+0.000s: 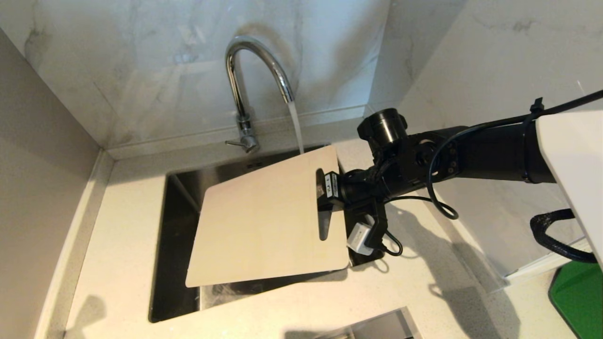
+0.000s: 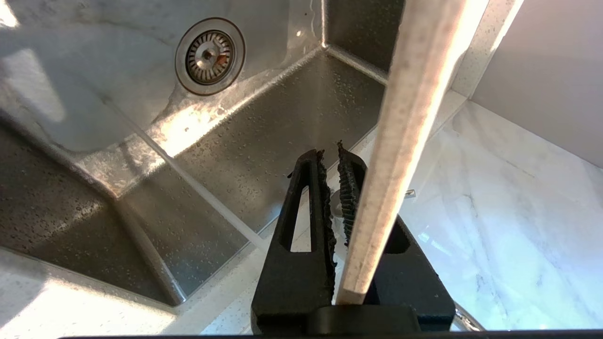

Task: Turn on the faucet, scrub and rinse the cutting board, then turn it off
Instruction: Scrub the cutting board underwater

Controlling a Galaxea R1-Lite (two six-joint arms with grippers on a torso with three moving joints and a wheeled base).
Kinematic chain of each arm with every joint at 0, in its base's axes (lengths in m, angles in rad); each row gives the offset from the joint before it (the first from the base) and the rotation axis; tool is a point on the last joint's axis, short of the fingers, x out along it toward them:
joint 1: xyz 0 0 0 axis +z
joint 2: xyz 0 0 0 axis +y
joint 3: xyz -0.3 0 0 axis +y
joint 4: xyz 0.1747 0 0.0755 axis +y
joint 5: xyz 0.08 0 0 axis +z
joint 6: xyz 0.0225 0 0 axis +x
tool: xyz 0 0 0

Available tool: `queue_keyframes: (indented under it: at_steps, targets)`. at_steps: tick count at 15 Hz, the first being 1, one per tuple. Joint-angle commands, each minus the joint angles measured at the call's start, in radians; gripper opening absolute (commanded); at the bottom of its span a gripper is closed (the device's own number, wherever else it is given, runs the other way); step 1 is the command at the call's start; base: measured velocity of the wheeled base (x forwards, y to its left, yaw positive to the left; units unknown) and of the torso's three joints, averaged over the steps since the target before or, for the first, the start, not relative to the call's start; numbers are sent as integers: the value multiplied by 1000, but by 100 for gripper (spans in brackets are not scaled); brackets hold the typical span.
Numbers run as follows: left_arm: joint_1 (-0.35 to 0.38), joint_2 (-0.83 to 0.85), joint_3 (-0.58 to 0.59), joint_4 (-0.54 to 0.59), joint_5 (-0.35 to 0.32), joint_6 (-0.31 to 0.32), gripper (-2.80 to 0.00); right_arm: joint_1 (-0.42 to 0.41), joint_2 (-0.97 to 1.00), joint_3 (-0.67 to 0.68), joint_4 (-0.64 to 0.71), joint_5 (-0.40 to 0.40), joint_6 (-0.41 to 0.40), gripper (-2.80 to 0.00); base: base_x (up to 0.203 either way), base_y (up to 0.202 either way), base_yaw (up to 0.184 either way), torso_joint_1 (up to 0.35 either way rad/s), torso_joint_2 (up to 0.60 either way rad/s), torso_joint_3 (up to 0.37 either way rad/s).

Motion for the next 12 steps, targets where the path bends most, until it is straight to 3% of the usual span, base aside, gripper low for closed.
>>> queue_keyframes:
  at_steps: [1, 4, 7, 12]
  targets:
    - [6, 6, 23, 2, 19, -14, -280, 1, 2, 2, 2, 4, -16, -280, 0, 0, 0, 0, 0, 0]
    - [37, 18, 41, 1, 38, -35, -280, 1, 3, 2, 2, 4, -16, -280, 0, 0, 0, 0, 0, 0]
    - [122, 48, 62, -18, 41, -41, -280, 1, 2, 2, 2, 4, -16, -280, 0, 0, 0, 0, 0, 0]
    - [306, 124, 151, -203, 33, -36, -280, 1, 6, 2, 2, 5, -16, -280, 0, 0, 0, 0, 0, 0]
